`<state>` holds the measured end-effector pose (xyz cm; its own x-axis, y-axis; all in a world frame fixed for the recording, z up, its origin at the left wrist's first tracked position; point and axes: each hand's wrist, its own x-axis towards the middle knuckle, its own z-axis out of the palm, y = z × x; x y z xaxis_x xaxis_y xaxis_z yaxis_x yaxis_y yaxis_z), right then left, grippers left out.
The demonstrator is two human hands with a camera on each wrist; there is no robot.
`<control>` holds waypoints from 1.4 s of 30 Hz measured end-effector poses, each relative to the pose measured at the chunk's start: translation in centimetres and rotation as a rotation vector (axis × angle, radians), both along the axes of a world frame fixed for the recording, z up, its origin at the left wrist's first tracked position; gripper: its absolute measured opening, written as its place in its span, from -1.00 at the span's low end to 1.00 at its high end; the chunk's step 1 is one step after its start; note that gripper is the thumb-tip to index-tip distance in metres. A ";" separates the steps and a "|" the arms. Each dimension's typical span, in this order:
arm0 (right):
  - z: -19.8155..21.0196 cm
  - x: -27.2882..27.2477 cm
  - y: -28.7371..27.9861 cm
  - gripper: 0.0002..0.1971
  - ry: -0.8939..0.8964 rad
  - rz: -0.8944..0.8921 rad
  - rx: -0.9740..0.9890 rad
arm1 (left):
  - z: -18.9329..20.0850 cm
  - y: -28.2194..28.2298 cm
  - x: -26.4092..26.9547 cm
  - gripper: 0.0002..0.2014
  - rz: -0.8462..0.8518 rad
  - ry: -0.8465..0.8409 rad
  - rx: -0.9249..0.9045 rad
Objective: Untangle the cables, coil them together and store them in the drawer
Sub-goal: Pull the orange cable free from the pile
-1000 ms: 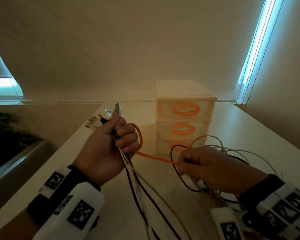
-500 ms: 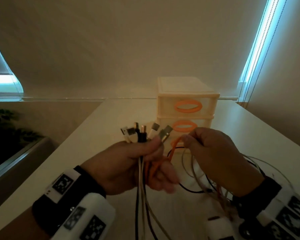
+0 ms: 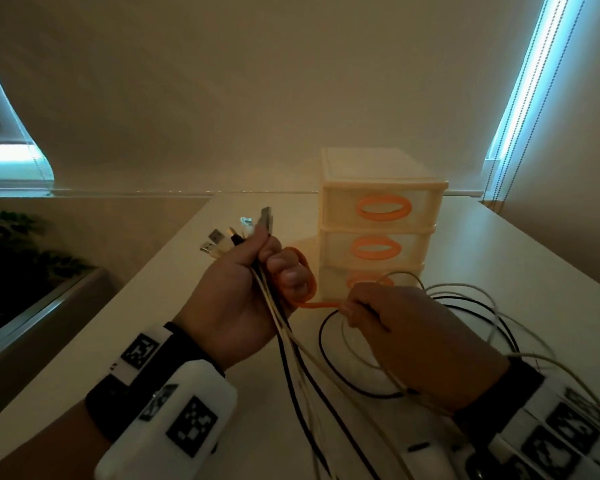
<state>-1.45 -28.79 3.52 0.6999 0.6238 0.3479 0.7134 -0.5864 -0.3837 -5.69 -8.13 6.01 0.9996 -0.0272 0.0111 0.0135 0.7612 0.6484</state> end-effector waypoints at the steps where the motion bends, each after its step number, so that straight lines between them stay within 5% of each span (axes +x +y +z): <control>1: 0.0 0.0 0.0 -0.71 0.022 0.007 0.034 | 0.0 -0.1 -0.1 -0.56 -0.013 -0.010 0.028; 4: -0.2 -0.3 0.0 -0.77 0.202 0.099 0.146 | 0.1 0.4 -0.1 -0.55 -0.023 -0.040 0.043; 8: 0.4 -0.1 -0.4 -0.80 0.403 0.158 0.016 | 0.1 1.0 0.1 -0.56 -0.012 -0.039 0.023; 13: 0.8 0.7 -1.3 -0.63 0.155 0.042 -0.027 | -0.2 1.0 0.3 -0.55 -0.006 -0.035 0.044; 21: -0.1 0.7 -1.0 -0.80 0.421 0.141 -0.015 | -0.2 1.8 0.5 -0.56 0.040 -0.005 0.037; 26: 0.8 1.1 -1.1 -0.62 0.177 -0.082 -0.115 | 0.1 3.0 0.6 -0.57 -0.017 -0.067 -0.004; 29: 1.5 1.9 -2.0 -0.62 0.009 -0.235 -0.029 | 0.2 3.1 0.3 -0.55 -0.300 -0.137 -0.016; 34: 1.1 1.0 -0.8 -0.71 -0.065 -0.208 0.378 | -1.3 -1.4 -1.3 -0.61 -0.465 -0.097 0.645; 38: 1.1 -0.5 0.3 -0.87 -0.048 0.090 0.514 | -1.1 -2.5 -0.9 -0.56 -0.164 -0.060 0.421; 42: 0.7 -1.0 0.1 -0.82 0.229 0.206 0.048 | -0.3 -0.5 0.0 -0.48 0.132 0.022 0.039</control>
